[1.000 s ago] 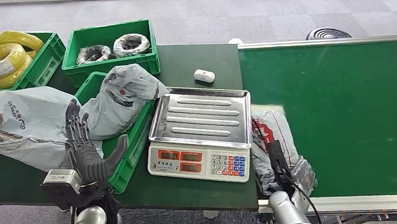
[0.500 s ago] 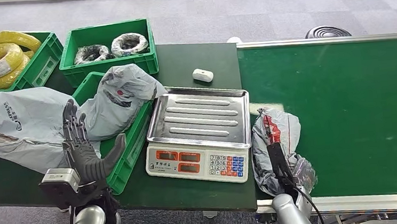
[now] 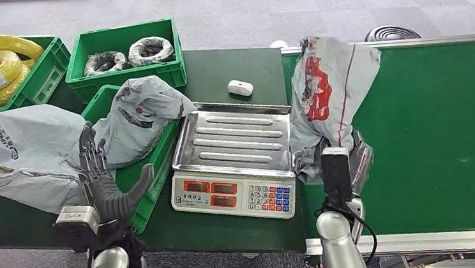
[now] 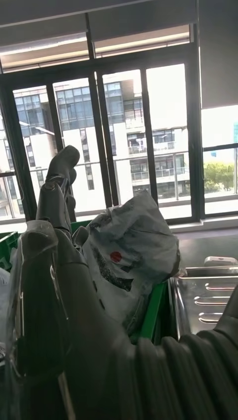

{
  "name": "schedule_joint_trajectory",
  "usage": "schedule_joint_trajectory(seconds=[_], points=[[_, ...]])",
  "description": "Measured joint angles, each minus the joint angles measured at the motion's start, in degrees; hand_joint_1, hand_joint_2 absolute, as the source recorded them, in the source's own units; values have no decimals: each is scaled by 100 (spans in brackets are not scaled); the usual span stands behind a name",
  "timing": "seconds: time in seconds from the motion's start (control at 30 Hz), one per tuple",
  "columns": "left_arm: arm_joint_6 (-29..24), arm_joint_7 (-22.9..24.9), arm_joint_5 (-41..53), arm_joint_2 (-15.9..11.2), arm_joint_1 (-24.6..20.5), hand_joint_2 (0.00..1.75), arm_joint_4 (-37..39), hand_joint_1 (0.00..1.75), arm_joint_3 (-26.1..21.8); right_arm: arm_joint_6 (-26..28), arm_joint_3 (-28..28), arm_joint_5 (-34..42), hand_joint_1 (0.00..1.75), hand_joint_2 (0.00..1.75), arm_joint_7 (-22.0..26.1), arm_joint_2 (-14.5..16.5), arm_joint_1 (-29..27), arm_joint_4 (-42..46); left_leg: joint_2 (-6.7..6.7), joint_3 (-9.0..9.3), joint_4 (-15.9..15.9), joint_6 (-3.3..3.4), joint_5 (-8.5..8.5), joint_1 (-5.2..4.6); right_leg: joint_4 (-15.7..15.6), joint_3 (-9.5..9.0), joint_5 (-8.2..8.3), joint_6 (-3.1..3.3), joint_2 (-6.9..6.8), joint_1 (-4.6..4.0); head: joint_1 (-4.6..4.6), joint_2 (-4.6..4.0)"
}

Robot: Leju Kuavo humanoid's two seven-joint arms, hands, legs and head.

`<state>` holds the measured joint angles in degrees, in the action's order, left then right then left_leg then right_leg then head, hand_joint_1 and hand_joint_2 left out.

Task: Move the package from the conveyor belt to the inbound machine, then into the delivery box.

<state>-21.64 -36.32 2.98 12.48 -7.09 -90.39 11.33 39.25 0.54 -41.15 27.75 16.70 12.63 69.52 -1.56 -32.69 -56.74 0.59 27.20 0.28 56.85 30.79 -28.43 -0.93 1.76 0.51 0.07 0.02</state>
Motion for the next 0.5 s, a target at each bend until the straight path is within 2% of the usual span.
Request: schedule_joint_trajectory(seconds=[0.1,0.23,0.37,0.5], points=[[-33,-17,-11,0,0,175,52,0,16,68,-521,-259,175,175,276,38,-205,1120,-2,-3,0,0,0,1,1,1,-2,2,-1,0,0,-1],[-75,-20,-25,0,0,175,92,0,33,72,-929,-593,175,175,408,140,-403,2123,-1,-4,1,-1,1,2,1,1,-3,4,-1,0,0,0],[-79,-21,-25,0,0,175,100,0,36,73,-1122,-705,175,175,417,220,-516,2637,-2,-4,1,-1,0,1,1,0,-3,4,-1,0,1,0],[-104,-21,-27,0,0,175,100,0,36,72,-1205,-634,175,175,356,254,-528,2784,-2,-4,1,-1,0,1,1,-2,-2,4,-1,0,1,0]])
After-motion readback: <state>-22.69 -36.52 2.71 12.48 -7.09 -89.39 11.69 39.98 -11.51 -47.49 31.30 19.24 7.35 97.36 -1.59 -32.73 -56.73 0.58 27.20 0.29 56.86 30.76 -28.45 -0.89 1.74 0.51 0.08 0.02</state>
